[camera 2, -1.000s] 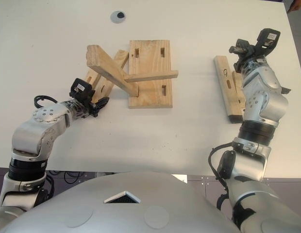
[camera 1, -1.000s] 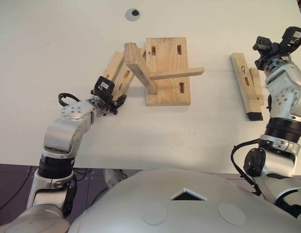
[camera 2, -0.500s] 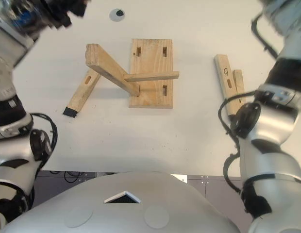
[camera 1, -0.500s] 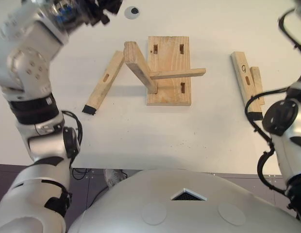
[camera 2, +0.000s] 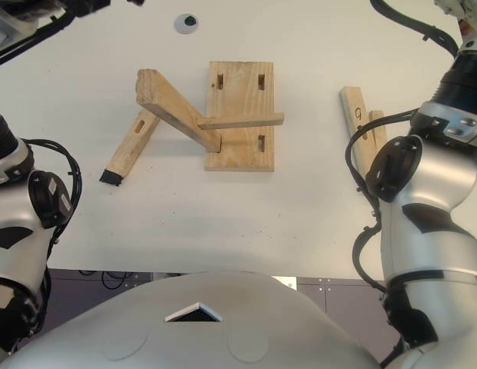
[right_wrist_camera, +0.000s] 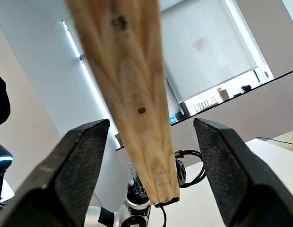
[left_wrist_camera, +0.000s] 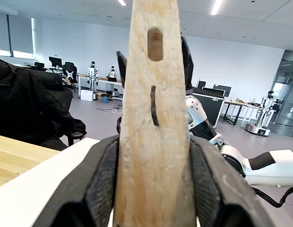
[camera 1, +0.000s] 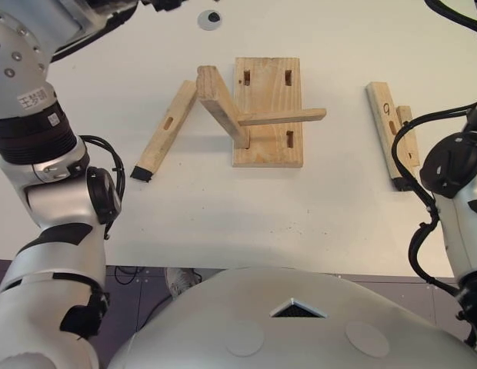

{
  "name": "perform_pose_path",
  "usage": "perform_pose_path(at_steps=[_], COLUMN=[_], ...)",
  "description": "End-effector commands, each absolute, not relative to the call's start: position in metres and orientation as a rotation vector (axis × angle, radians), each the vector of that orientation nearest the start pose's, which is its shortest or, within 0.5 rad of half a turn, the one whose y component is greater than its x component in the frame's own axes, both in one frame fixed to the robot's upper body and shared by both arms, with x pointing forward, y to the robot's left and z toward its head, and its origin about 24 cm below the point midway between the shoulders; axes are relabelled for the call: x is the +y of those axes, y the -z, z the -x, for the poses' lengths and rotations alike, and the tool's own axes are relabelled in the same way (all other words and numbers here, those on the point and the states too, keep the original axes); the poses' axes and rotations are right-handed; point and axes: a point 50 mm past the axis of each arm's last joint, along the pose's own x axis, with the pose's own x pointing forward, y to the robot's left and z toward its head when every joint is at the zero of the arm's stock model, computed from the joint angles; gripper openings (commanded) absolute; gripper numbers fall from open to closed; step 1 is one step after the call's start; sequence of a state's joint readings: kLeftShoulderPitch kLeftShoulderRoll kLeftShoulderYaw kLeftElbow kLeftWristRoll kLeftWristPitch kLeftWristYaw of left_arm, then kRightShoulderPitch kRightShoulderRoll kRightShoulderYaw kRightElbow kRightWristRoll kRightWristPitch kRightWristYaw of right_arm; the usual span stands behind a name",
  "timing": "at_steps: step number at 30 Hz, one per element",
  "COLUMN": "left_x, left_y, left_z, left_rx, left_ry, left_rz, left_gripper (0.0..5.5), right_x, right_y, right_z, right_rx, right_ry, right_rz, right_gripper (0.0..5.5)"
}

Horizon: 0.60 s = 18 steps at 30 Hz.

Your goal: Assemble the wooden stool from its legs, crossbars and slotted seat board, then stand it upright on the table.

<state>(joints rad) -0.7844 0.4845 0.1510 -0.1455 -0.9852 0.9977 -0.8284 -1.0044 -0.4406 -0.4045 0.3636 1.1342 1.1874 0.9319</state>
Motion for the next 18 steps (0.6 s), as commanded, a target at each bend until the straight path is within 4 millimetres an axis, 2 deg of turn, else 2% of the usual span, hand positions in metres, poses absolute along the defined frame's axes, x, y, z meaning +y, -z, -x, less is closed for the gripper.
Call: perform_pose_path(at_steps=[1, 5, 10, 15, 17, 18], left_x=[0.128, 0.129, 0.132, 0.133, 0.133, 0.134], left_y=[-0.247, -0.239, -0.233, -0.224, -0.223, -0.224], left_z=[-0.283, -0.283, -0.284, -0.291, -0.295, -0.299], left_rx=[-0.004, 0.031, 0.055, 0.073, 0.056, 0.041], left_ry=[1.403, 1.407, 1.408, 1.361, 1.323, 1.300], left_rz=[0.254, 0.270, 0.316, 0.310, 0.289, 0.287], left_gripper=[2.01, 2.01, 2.01, 2.01, 2.01, 2.38], right_x=[-0.165, -0.170, -0.176, -0.166, -0.164, -0.163], right_y=[-0.293, -0.297, -0.300, -0.293, -0.297, -0.301], right_z=[-0.319, -0.319, -0.316, -0.314, -0.317, -0.318], right_rx=[-0.072, -0.081, -0.103, -0.110, -0.149, -0.179], right_ry=[-1.560, -1.574, -1.585, -1.582, -1.537, -1.506], right_rz=[-0.848, -0.873, -0.878, -0.832, -0.800, -0.771], right_gripper=[3.26, 3.26, 2.44, 2.40, 2.36, 2.32])
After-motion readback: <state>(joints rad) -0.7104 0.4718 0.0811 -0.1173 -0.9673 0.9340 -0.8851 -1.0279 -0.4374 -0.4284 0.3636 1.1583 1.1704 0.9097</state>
